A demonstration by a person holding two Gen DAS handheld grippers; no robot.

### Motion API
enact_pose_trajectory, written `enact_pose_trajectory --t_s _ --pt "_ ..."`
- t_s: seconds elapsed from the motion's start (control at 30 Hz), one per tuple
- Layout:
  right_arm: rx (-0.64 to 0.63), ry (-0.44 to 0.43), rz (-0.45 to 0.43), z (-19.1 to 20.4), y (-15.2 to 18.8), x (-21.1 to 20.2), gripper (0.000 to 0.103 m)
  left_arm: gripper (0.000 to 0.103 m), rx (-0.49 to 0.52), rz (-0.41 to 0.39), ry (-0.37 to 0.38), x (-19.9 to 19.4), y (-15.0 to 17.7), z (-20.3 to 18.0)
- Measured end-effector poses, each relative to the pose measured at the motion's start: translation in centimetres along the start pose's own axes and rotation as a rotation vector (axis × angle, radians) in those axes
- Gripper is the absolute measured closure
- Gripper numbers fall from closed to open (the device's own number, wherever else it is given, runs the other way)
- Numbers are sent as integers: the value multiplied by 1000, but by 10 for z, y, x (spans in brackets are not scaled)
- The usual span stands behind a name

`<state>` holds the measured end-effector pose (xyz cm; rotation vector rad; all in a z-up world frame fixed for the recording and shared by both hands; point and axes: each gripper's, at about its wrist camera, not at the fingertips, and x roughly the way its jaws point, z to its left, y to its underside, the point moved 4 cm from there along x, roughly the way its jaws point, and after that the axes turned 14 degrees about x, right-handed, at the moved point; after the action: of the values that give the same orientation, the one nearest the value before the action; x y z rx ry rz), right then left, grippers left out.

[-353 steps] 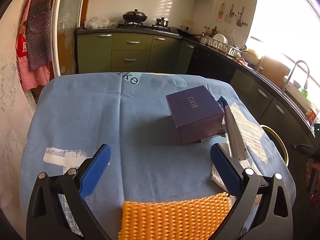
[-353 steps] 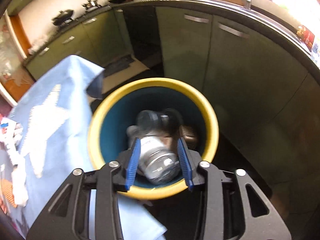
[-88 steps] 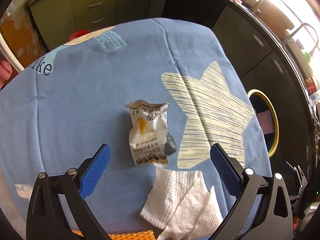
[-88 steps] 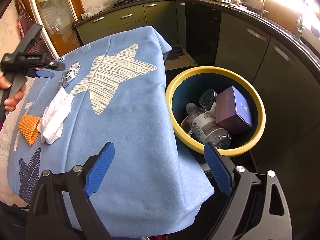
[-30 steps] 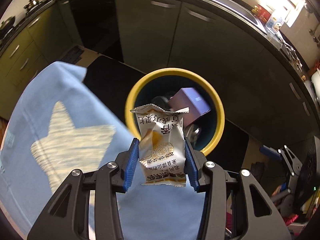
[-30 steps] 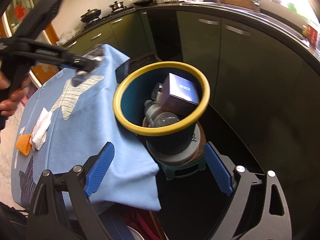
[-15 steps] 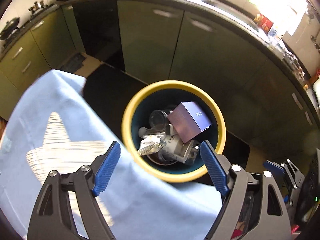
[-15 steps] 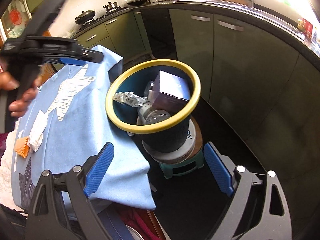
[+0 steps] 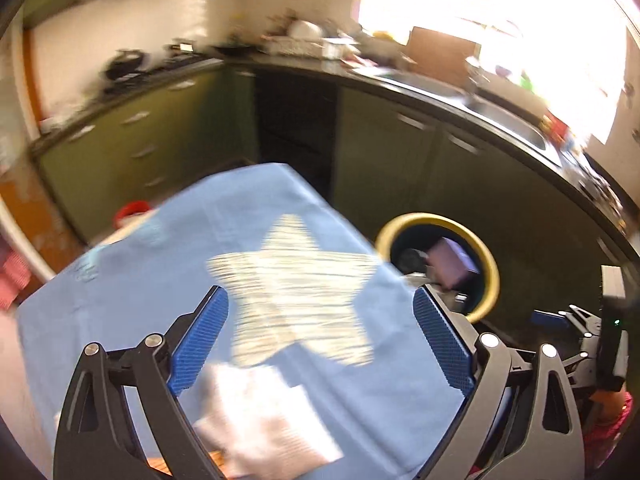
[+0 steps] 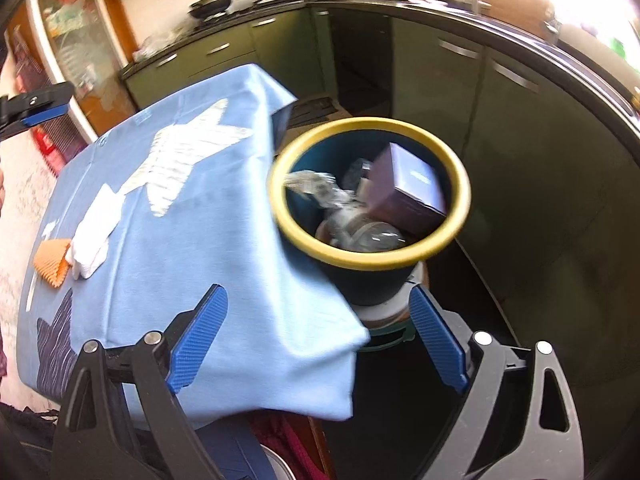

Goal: Collect trash
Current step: 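Grasp the white paper towels on the table with the right tool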

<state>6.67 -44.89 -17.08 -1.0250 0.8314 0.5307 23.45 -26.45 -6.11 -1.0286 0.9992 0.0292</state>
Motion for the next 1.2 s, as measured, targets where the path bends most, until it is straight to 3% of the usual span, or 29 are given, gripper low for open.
enact_pose_trajectory --t_s 0.3,0.6,0.77,0.9,1.2 --pt "-185 -65 38 94 6 14 16 6 -236 -53 -224 -51 109 120" --pt "-356 -153 105 193 22 42 16 5 -312 -65 -367 -56 183 163" --pt "-447 -207 121 238 31 53 16 5 -312 -130 -437 -60 196 166" --pt "-519 -208 126 263 35 63 16 5 -308 -124 -460 -61 199 165" --pt "-562 -176 217 274 50 98 31 5 -321 -103 -472 -58 203 168"
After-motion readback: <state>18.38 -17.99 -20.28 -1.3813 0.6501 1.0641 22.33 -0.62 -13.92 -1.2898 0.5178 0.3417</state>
